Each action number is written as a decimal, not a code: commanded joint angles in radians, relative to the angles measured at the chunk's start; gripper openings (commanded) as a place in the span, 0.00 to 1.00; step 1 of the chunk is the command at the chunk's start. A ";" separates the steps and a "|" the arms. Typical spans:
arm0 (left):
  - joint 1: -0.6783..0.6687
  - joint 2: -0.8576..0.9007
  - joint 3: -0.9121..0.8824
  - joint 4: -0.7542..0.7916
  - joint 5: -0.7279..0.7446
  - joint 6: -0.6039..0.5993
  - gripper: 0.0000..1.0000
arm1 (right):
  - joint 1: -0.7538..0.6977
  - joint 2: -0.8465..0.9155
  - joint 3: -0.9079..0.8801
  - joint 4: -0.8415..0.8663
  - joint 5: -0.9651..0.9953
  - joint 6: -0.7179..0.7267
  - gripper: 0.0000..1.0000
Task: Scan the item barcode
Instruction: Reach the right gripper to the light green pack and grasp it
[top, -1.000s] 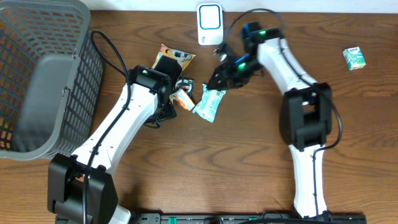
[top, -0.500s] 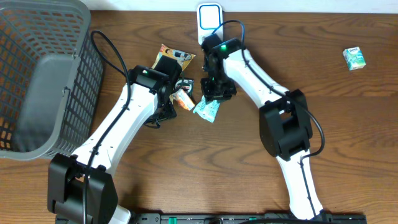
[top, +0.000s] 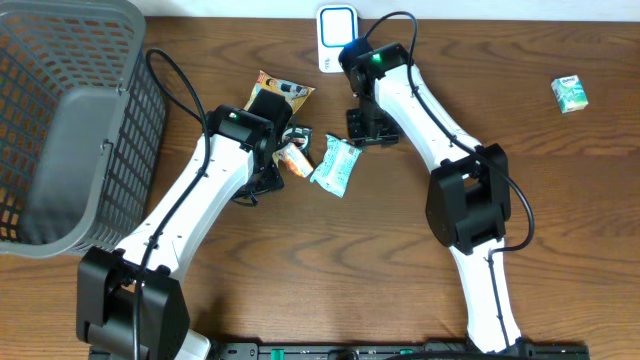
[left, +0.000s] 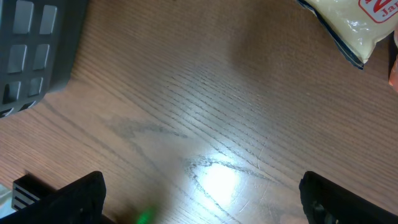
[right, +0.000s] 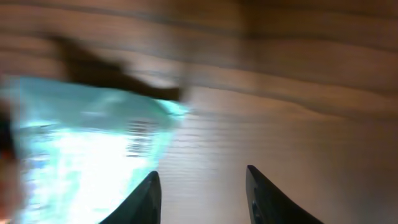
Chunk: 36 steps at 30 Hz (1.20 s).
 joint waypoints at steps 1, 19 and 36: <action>0.003 -0.005 -0.006 -0.006 -0.016 -0.008 0.98 | 0.025 -0.017 0.018 0.040 -0.200 -0.058 0.41; 0.003 -0.005 -0.006 -0.006 -0.016 -0.009 0.98 | 0.170 -0.016 -0.043 0.131 0.115 0.280 0.44; 0.003 -0.005 -0.006 -0.006 -0.016 -0.009 0.98 | 0.119 -0.019 -0.158 0.041 0.279 0.301 0.46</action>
